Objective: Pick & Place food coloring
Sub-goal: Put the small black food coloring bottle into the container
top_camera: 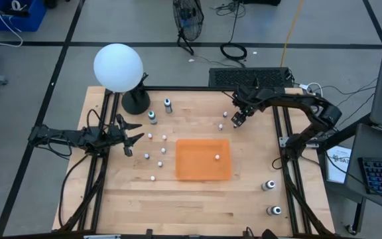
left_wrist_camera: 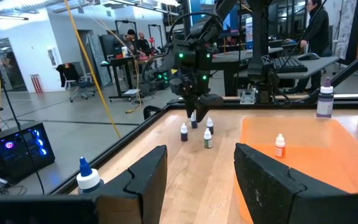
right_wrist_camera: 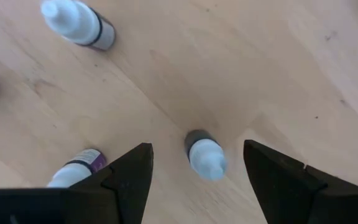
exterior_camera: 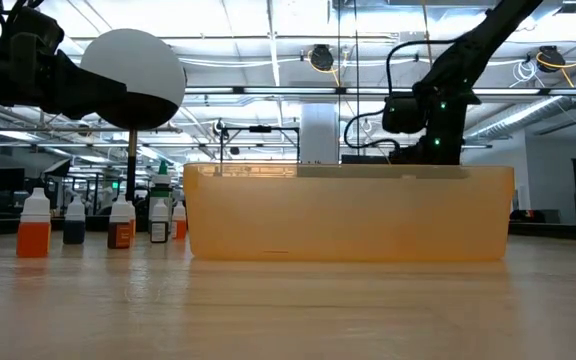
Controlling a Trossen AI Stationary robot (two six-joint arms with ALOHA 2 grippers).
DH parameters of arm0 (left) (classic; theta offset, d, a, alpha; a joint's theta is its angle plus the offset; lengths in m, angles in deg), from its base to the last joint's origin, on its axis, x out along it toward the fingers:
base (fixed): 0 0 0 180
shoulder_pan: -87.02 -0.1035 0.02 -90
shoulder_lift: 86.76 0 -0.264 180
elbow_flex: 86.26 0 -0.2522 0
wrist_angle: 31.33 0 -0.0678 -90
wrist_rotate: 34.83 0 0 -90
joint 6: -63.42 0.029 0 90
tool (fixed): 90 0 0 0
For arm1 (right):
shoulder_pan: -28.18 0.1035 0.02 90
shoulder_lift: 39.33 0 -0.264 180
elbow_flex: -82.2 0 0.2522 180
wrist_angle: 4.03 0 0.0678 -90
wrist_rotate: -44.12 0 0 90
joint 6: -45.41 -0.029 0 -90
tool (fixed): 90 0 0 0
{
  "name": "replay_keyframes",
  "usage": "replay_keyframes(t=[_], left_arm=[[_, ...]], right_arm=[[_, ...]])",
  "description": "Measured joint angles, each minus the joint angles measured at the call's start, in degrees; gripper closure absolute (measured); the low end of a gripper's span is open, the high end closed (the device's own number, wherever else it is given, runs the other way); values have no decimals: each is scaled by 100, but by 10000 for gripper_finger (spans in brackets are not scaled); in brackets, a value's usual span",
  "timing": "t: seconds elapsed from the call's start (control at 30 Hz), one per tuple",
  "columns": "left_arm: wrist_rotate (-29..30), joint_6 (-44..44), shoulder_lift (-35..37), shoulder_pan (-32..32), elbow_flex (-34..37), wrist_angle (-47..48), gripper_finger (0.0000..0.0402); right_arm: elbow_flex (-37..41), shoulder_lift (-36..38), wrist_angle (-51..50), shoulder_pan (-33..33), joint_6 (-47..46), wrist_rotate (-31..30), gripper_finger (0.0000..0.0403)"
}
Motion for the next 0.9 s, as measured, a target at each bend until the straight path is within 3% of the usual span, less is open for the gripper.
replay_keyframes(t=[0.37,0.9], left_arm=[[0,0,1,2,0,0,215],[2,0,-1,2,0,-1,215]], right_arm=[[-1,10,-5,-33,-8,-19,167],[-1,10,-20,-33,42,-7,215]])
